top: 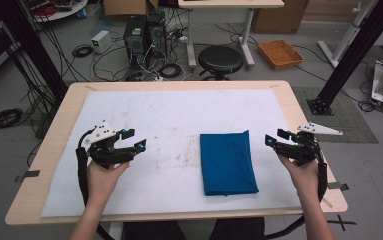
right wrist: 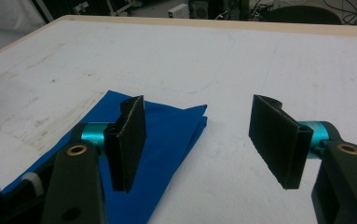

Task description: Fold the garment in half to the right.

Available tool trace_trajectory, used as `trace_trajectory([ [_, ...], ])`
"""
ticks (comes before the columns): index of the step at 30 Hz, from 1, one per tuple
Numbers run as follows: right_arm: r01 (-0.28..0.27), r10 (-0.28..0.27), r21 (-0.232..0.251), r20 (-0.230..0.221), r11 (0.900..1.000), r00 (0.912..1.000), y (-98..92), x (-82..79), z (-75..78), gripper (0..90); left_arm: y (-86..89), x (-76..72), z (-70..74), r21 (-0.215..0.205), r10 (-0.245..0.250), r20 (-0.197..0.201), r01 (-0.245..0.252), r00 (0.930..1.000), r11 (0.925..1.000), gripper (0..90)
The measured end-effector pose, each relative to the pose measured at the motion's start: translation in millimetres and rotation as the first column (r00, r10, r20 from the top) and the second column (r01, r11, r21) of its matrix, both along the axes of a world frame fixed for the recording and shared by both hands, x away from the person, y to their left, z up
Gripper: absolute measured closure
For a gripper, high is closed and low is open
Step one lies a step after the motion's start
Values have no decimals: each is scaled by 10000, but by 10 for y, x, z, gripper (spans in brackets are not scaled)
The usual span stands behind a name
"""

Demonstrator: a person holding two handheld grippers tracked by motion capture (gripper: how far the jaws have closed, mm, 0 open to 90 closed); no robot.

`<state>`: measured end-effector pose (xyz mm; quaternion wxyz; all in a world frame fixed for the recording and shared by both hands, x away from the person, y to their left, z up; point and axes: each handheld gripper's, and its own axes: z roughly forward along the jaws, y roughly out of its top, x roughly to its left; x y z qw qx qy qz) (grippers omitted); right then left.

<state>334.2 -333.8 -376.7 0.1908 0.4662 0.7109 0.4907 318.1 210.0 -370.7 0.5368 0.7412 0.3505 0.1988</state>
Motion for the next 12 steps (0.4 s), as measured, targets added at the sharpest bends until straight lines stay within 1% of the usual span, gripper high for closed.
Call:
trace_trajectory([
  [12, 4, -3, 38, -26, 10000, 10000, -22, 24, -21, 348, 2, 5, -28, 65, 23, -93, -22, 10000, 10000, 382],
])
